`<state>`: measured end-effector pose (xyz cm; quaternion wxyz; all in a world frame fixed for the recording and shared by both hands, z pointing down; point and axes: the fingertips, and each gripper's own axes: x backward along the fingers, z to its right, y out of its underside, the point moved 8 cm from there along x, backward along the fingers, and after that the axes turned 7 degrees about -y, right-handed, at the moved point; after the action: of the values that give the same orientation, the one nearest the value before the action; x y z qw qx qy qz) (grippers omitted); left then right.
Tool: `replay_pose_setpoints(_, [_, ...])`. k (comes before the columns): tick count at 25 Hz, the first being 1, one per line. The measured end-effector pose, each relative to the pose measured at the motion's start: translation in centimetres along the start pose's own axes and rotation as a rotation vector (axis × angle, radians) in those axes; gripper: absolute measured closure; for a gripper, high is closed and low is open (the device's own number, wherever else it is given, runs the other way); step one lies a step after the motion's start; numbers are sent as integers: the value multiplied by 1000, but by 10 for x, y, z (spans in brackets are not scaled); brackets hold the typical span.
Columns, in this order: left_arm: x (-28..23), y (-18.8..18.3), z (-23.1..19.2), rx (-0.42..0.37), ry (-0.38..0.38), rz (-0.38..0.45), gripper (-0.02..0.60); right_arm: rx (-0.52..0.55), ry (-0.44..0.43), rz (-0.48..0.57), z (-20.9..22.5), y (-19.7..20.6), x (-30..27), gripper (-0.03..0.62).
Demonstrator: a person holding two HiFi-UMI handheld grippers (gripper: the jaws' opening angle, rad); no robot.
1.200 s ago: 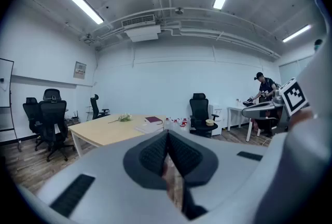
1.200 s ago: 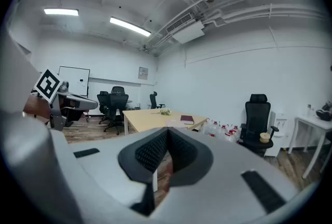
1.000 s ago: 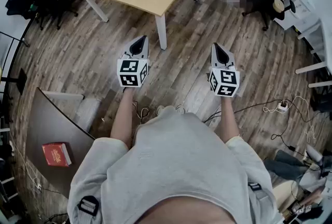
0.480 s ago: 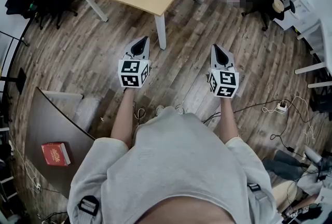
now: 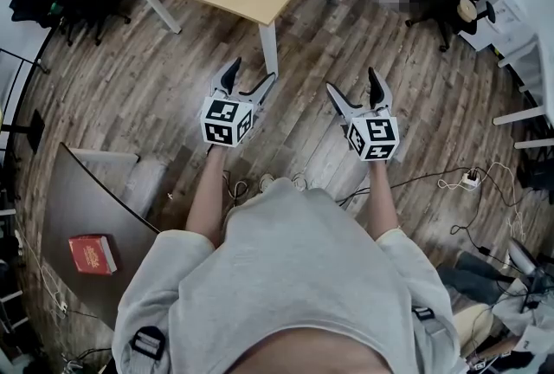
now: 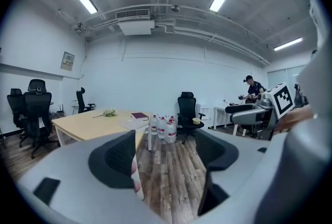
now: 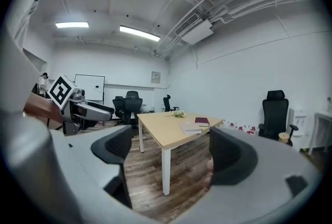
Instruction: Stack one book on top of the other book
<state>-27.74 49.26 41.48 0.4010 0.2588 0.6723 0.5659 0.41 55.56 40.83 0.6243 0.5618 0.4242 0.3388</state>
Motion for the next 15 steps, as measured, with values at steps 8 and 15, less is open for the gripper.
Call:
replay_pose_setpoints(8, [-7,4,10,0,-11,-7,225,8,8,-15,14,6,5,137])
replay_pose_setpoints(15, [-19,3,24,1,-26,-5,225,16,-4,-14,33,6,7,145])
